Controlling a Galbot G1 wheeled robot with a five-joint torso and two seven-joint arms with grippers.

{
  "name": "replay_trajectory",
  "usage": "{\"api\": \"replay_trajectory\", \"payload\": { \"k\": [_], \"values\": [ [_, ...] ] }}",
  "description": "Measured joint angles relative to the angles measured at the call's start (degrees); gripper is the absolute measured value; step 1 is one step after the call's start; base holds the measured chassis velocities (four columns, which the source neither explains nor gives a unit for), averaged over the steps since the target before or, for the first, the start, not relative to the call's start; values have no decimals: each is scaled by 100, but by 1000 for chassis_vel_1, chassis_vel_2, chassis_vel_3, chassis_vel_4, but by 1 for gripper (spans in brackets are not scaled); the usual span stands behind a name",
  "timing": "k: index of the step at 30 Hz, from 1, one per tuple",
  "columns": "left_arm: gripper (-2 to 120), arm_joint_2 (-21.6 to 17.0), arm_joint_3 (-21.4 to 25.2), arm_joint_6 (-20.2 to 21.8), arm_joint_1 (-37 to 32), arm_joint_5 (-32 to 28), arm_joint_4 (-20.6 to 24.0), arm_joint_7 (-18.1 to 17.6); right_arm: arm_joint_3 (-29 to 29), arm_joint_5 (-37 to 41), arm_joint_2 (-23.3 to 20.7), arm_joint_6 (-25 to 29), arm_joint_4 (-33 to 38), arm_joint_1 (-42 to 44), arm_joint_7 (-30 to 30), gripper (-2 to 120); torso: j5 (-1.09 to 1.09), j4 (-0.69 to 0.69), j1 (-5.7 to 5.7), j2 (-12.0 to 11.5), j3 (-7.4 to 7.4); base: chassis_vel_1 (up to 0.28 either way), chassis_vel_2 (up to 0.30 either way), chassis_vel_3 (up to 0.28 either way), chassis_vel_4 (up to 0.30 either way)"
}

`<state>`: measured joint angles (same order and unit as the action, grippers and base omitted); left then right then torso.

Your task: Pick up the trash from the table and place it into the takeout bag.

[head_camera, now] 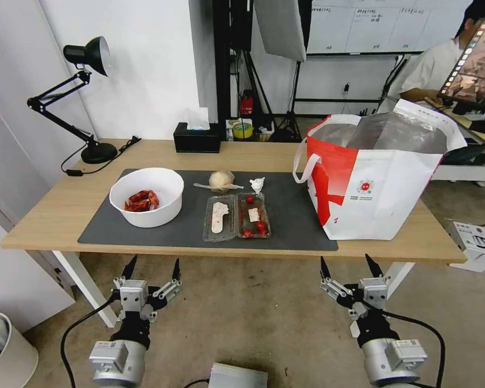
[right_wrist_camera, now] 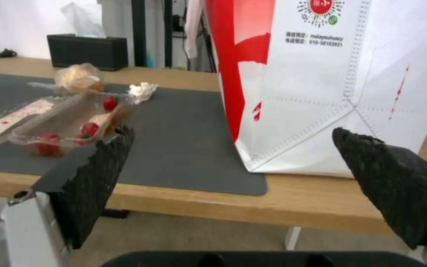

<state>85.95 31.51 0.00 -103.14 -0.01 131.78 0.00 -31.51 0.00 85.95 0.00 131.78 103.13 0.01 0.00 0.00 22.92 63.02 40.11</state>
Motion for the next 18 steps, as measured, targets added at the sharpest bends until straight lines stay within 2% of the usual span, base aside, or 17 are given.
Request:
{"api": "replay_trajectory", "payload": {
  "k": [15,17,18],
  "values": [
    [100,-4,-1,3,5,-8,0,-4,0,0,0,0,0,0,0,100,0,0,0,0,0,0,0,0,0],
    [100,-22,-9,44,29,-54,-6,-28,0,7,-12,-12,-3,-7,0,100,0,0,0,0,0,0,0,0,0],
    [100,-146,-57,357,187,-321,-92,-188,-21,85,-122,-150,-39,-69,-3,100,0,-1,0,0,0,0,0,0,0]
  ]
}}
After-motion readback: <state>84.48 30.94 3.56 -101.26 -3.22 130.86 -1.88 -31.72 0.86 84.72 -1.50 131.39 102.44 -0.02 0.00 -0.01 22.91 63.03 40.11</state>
